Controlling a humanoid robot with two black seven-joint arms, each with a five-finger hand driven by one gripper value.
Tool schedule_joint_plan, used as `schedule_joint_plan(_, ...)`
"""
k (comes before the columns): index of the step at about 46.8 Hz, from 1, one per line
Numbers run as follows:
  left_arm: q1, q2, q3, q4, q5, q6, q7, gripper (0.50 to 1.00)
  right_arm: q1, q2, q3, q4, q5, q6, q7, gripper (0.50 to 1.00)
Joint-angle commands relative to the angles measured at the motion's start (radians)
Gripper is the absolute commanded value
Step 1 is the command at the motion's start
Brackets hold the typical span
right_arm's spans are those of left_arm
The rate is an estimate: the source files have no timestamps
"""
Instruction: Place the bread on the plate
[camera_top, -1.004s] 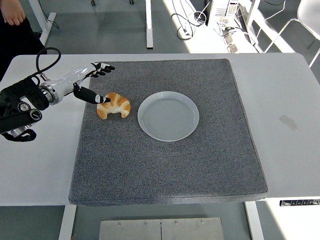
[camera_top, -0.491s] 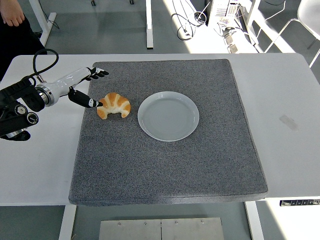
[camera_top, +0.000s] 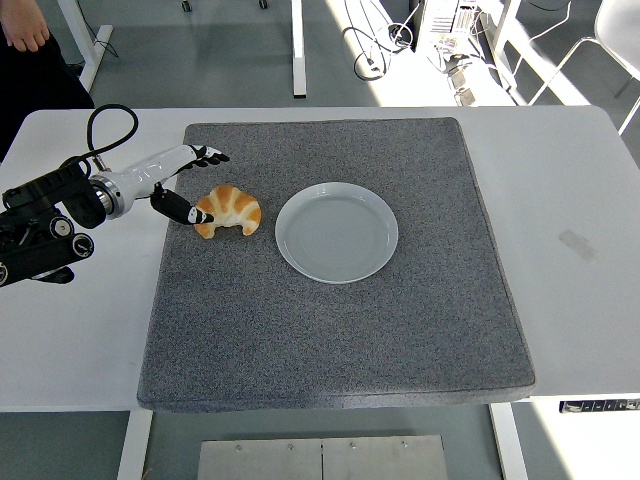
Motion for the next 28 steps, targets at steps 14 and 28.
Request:
schedule_joint_plan(14, 0.018, -0.058, 0.007, 0.073, 0.016, 0.002, 0.010, 0.874, 0.000, 0.000, 0.000, 0.000, 0.000, 0.000, -0.001, 1.000)
schedule_joint_plan(28, 0.023, -0.084, 0.008, 0.096, 0.037, 0.002, 0.016, 0.852, 0.000, 0.000, 0.000, 0.000, 0.000, 0.000, -0.001, 1.000)
